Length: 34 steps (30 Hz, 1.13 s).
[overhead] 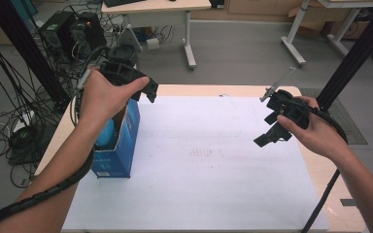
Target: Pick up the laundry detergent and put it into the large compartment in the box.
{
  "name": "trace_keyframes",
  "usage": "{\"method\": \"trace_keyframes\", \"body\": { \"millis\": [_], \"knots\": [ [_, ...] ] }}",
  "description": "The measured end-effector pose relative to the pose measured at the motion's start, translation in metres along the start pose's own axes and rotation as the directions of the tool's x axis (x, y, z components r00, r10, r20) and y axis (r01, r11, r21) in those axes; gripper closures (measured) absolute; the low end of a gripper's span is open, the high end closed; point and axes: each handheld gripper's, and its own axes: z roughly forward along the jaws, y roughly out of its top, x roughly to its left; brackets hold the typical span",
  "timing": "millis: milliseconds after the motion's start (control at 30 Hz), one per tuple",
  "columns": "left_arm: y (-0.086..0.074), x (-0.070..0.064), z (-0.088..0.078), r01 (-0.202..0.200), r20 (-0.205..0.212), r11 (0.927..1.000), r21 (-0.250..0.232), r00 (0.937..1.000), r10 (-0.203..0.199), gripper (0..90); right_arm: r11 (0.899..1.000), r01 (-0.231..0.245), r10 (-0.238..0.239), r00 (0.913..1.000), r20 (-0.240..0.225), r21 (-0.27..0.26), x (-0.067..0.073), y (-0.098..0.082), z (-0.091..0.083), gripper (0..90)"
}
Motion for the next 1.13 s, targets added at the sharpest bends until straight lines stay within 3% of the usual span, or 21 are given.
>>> {"method": "trace_keyframes", "body": {
  "millis": [567, 1133],
  "knots": [
    [0.007, -0.013, 0.011, -0.047, 0.014, 0.9982, 0.037, 0.9988, 0.046, 10.8, 1.0, 0.007, -0.007, 0.9999, -0.009, 0.003, -0.003, 0.0, 0.0, 4.0],
    [0.005, -0.01, 0.015, -0.042, 0.027, 0.9978, 0.051, 0.9988, 0.04, 10.9, 1.0, 0.011, -0.011, 0.9998, -0.015, 0.011, -0.003, 0.003, 0.002, 4.2]
  ]
}}
